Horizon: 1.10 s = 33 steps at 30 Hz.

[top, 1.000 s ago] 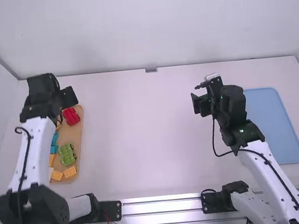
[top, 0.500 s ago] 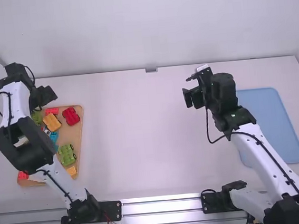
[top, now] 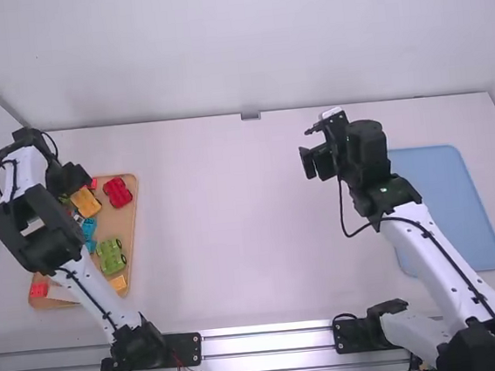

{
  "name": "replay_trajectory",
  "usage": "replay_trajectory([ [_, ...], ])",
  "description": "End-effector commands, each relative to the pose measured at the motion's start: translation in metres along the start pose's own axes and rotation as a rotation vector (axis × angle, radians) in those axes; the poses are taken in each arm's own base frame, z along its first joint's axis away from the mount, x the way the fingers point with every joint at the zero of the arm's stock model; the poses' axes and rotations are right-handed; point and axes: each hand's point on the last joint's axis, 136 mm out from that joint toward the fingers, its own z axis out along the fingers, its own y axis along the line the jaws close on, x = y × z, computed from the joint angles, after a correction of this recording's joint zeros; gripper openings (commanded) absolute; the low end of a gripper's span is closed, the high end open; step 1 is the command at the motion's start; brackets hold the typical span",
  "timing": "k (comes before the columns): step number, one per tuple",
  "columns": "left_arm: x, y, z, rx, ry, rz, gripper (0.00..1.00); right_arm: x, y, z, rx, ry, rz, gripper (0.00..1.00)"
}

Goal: Assemble lego blocks to make yellow taxi

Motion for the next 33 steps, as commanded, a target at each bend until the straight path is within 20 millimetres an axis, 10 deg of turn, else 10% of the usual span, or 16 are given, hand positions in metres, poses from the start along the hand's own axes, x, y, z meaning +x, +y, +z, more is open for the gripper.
replay_trajectory([
  [1,0.003,-0.003,0.009,0.008,0.024,0.005,0.80,-0.015,0.003,-0.002,-0.008,-0.030,-0.003,0.99],
  [27,0.045,-0.008,0.067,0.042,0.083,0.037,0.74,-0.015,0.009,-0.001,-0.023,-0.029,-0.011,0.99],
  [33,0.040,-0.010,0.071,0.046,0.054,0.057,0.58,-0.015,0.009,-0.001,-0.023,-0.030,-0.011,0.99],
])
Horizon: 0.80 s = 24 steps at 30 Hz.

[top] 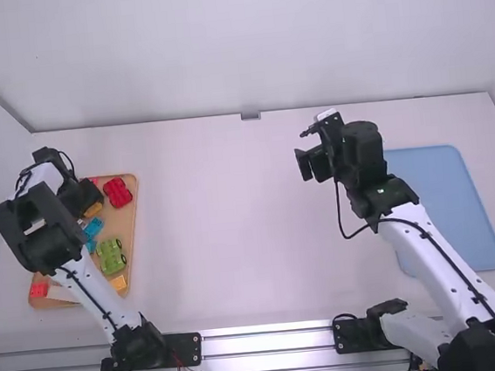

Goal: Assemble lego blocks to make yellow taxi

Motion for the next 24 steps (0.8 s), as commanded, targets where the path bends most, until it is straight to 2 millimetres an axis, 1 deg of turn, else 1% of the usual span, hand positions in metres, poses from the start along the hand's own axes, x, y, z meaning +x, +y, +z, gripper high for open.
replay_trajectory([
  [1,0.007,-0.004,0.012,0.005,0.026,0.023,0.55,-0.013,-0.001,-0.001,0.002,-0.026,-0.001,0.98],
  [2,0.006,-0.004,0.011,0.006,0.023,0.023,0.53,-0.013,-0.001,-0.001,0.001,-0.026,-0.001,0.99],
  [4,0.001,-0.005,0.006,0.007,0.017,0.036,0.45,-0.013,-0.001,-0.001,0.002,-0.026,-0.001,0.99],
  [5,-0.002,-0.005,0.001,0.008,0.015,0.045,0.39,-0.013,-0.001,-0.001,0.001,-0.027,-0.001,0.98],
  [6,-0.003,-0.005,-0.002,0.008,0.016,0.051,0.36,-0.013,-0.001,-0.001,0.001,-0.027,-0.001,0.99],
  [9,-0.008,-0.006,-0.023,0.007,0.028,0.053,0.22,-0.014,0.000,-0.001,-0.005,-0.031,-0.001,0.99],
  [10,-0.008,-0.006,-0.027,0.006,0.029,0.053,0.22,-0.015,0.000,-0.001,-0.004,-0.035,-0.001,0.99],
  [12,-0.009,-0.006,-0.045,0.007,0.028,0.052,0.17,-0.016,0.000,-0.001,-0.005,-0.036,-0.001,0.99],
  [14,-0.007,-0.008,-0.057,0.011,0.023,0.057,0.14,-0.016,0.000,-0.002,-0.004,-0.038,-0.001,0.99],
  [15,-0.004,-0.013,-0.066,0.012,0.024,0.067,0.13,-0.016,0.000,-0.002,-0.004,-0.038,-0.002,0.98],
  [17,0.002,-0.023,-0.082,-0.001,0.013,0.105,0.06,-0.017,0.000,-0.002,-0.004,-0.041,-0.002,0.99],
  [18,0.002,-0.023,-0.082,-0.001,0.013,0.105,0.06,-0.017,0.000,-0.002,-0.004,-0.041,-0.002,0.99],
  [19,0.010,-0.031,-0.093,-0.019,-0.003,0.148,0.03,-0.018,0.000,-0.002,-0.003,-0.044,-0.002,0.99],
  [20,0.020,-0.045,-0.103,-0.018,-0.027,0.205,0.02,-0.018,0.000,-0.002,-0.003,-0.046,-0.002,0.99],
  [21,0.020,-0.045,-0.103,-0.018,-0.027,0.205,0.02,-0.018,0.000,-0.002,-0.003,-0.046,-0.002,0.99],
  [22,0.033,-0.069,-0.113,0.015,-0.071,0.305,0.02,-0.018,0.000,-0.002,-0.003,-0.046,-0.002,0.99],
  [23,0.038,-0.079,-0.117,0.035,-0.087,0.350,0.03,-0.018,0.000,-0.002,-0.003,-0.046,-0.002,0.99],
  [24,0.055,-0.107,-0.127,0.099,-0.133,0.483,0.05,-0.018,0.000,-0.002,-0.002,-0.047,-0.002,0.99],
])
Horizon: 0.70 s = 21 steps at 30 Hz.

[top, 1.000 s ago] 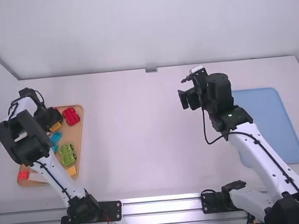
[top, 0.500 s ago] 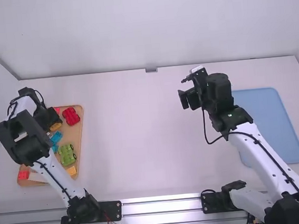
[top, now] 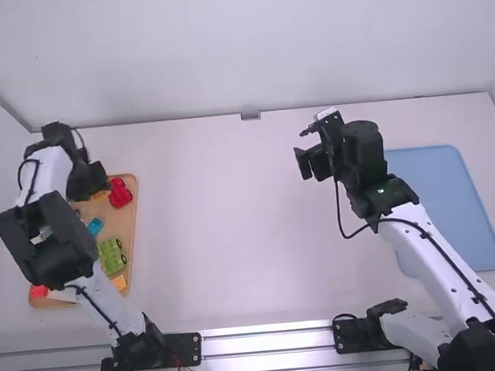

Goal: Assemble lego blocks to make yellow taxi

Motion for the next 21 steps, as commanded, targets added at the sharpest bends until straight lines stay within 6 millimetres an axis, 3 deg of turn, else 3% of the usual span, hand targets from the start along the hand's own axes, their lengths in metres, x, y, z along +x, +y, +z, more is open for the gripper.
replay_trajectory([
  [1,0.020,-0.066,-0.036,0.123,-0.083,0.294,0.07,-0.014,-0.001,-0.001,0.001,-0.029,0.000,0.99],
  [2,0.027,-0.079,-0.040,0.155,-0.096,0.371,0.08,-0.014,-0.001,-0.001,0.000,-0.030,-0.001,0.99],
  [3,0.049,-0.114,-0.049,0.225,-0.122,0.555,0.08,-0.014,-0.001,-0.001,0.001,-0.029,0.000,0.99],
  [4,0.063,-0.131,-0.054,0.253,-0.127,0.631,0.12,-0.014,-0.001,-0.001,0.001,-0.029,0.000,0.99],
  [8,0.121,-0.193,-0.059,0.313,-0.107,0.965,0.01,-0.014,-0.001,-0.002,0.000,-0.027,0.000,0.99],
  [9,0.123,-0.196,-0.059,0.314,-0.106,0.979,0.02,-0.013,-0.001,-0.002,0.000,-0.026,0.000,0.99],
  [11,0.157,-0.228,-0.054,0.309,-0.087,1.202,0.02,-0.013,-0.003,-0.006,0.009,-0.022,0.006,0.98],
  [13,0.171,-0.240,-0.050,0.302,-0.078,1.304,0.02,-0.013,-0.005,-0.011,0.014,-0.022,0.012,0.98],
  [16,0.204,-0.266,-0.033,0.269,-0.042,1.549,0.01,-0.016,-0.013,-0.032,0.038,-0.036,0.023,0.99],
  [21,0.242,-0.300,-0.007,0.276,-0.030,1.817,0.01,-0.021,-0.016,-0.070,0.038,-0.070,0.090,0.99],
])
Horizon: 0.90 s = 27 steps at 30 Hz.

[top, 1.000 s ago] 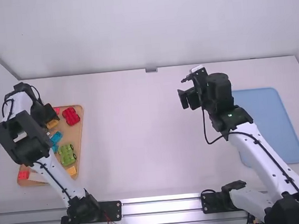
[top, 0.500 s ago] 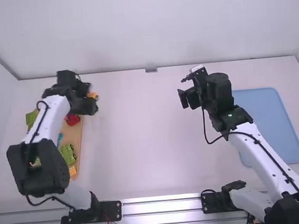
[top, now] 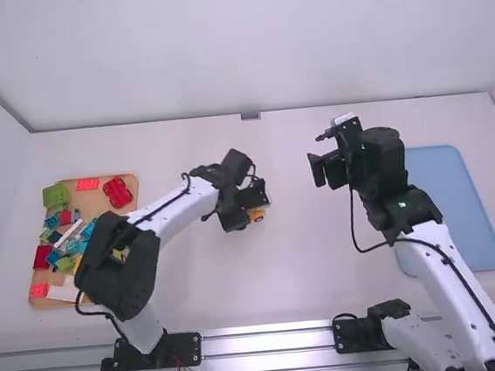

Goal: Assemble lego blocks to make yellow taxi

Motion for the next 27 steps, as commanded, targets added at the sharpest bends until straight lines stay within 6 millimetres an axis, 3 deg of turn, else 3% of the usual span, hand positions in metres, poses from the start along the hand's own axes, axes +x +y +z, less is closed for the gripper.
replay_trajectory([
  [1,0.004,-0.015,0.020,0.033,0.062,0.198,0.01,-0.022,-0.003,-0.027,0.010,-0.076,0.047,0.98],
  [5,-0.001,-0.026,0.030,0.062,0.060,0.315,0.02,-0.018,-0.006,-0.044,0.023,-0.071,0.056,0.99],
  [8,-0.008,-0.026,0.033,0.061,0.016,0.306,0.02,-0.016,-0.007,-0.049,0.028,-0.069,0.058,0.99],
  [14,-0.011,-0.027,0.041,0.057,-0.028,0.269,0.08,-0.014,-0.007,-0.044,0.027,-0.058,0.060,0.99],
  [18,-0.006,-0.031,0.049,0.051,-0.028,0.275,0.18,-0.011,-0.008,-0.034,0.023,-0.037,0.061,0.99],
  [20,-0.003,-0.030,0.051,0.039,-0.012,0.274,0.18,-0.010,-0.008,-0.030,0.023,-0.033,0.062,0.98],
  [22,0.000,-0.027,0.051,0.024,0.005,0.275,0.33,-0.010,-0.008,-0.027,0.023,-0.030,0.062,0.99],
  [23,0.001,-0.025,0.050,0.015,0.012,0.275,0.54,-0.011,-0.009,-0.026,0.022,-0.032,0.062,0.99],
  [24,0.000,-0.022,0.049,0.003,0.020,0.267,0.99,-0.011,-0.008,-0.024,0.021,-0.033,0.061,0.99],
  [27,-0.006,-0.010,0.041,-0.041,0.015,0.195,0.99,-0.014,-0.008,-0.023,0.015,-0.046,0.060,0.99],
])
